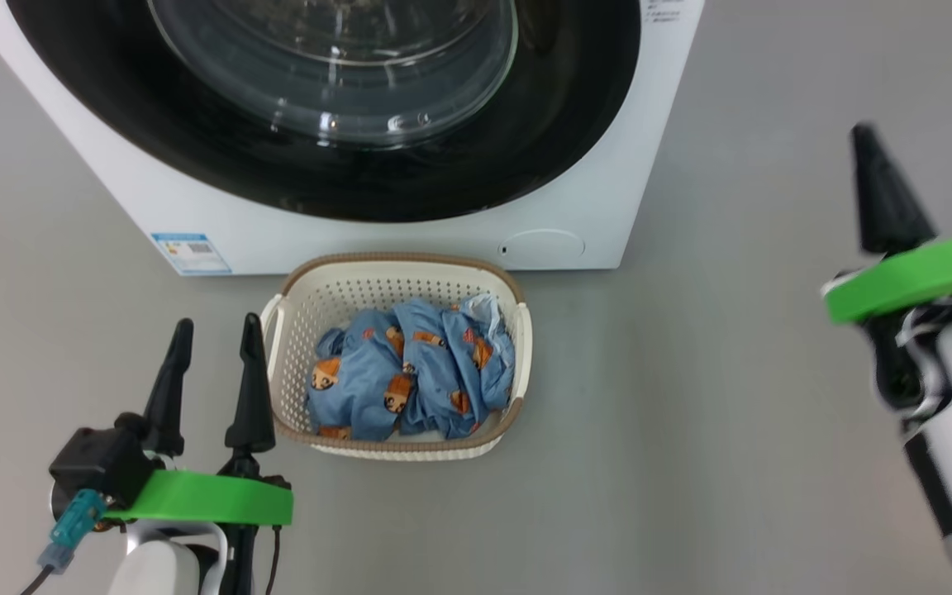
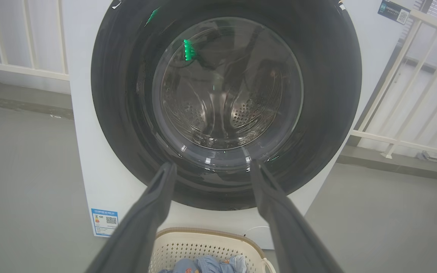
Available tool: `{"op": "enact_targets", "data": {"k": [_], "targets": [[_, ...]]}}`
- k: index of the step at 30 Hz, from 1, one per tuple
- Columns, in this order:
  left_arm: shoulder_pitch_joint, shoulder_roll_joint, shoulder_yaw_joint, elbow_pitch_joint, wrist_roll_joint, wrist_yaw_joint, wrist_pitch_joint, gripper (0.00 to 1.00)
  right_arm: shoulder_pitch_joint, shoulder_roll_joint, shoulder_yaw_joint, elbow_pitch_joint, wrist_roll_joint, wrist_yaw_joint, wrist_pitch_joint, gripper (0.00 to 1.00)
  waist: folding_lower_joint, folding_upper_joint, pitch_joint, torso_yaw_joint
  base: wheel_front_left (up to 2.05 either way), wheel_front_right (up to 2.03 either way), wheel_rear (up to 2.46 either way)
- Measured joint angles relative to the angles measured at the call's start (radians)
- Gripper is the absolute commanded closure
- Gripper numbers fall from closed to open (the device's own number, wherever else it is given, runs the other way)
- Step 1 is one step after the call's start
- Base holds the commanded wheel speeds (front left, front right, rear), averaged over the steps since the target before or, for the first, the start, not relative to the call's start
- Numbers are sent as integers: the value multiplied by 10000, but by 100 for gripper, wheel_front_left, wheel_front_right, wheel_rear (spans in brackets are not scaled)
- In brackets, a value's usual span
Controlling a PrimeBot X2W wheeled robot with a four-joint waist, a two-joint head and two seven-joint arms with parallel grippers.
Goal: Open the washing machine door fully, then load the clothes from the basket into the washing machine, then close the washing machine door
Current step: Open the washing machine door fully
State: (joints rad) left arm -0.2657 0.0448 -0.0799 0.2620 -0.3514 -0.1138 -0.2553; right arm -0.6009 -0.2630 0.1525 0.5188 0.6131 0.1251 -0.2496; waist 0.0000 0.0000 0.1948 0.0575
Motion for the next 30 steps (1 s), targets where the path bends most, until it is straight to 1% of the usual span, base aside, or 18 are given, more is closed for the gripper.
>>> {"op": "enact_targets", "data": {"k": [4,8,13,16,24,27,28,30], "targets": [[-48,-2,35,-46,100,0,0,0,-727,-318,-171,94,1114,0,69,100,0,0,287,135,0,0,0],[-252,-8,75,-84,115,2,0,0,-1482,-552,-324,169,2867,0,506,100,0,0,583,259,0,0,0],[-465,-31,178,-173,182,2,0,0,-2300,-880,-514,148,5233,0,1457,100,0,0,951,429,0,0,0],[-578,-44,178,-173,182,2,0,0,-2783,-1133,-644,157,6450,0,2052,100,0,0,1155,549,0,0,0],[-871,-79,182,-259,169,2,0,0,-3717,-1177,-704,295,8740,-2,3900,100,0,0,1625,876,0,0,0],[-889,-86,174,-280,144,2,0,0,-4032,-1166,-890,355,9321,-2,4500,100,0,0,1796,997,0,0,0],[-889,-86,174,-280,144,2,0,0,-4032,-1166,-890,355,9321,-2,4500,100,0,0,1796,997,0,0,0],[-938,-88,150,-290,58,2,0,0,-4252,-1170,-926,518,9626,-2,4909,100,0,0,1902,1078,0,0,0]]}}
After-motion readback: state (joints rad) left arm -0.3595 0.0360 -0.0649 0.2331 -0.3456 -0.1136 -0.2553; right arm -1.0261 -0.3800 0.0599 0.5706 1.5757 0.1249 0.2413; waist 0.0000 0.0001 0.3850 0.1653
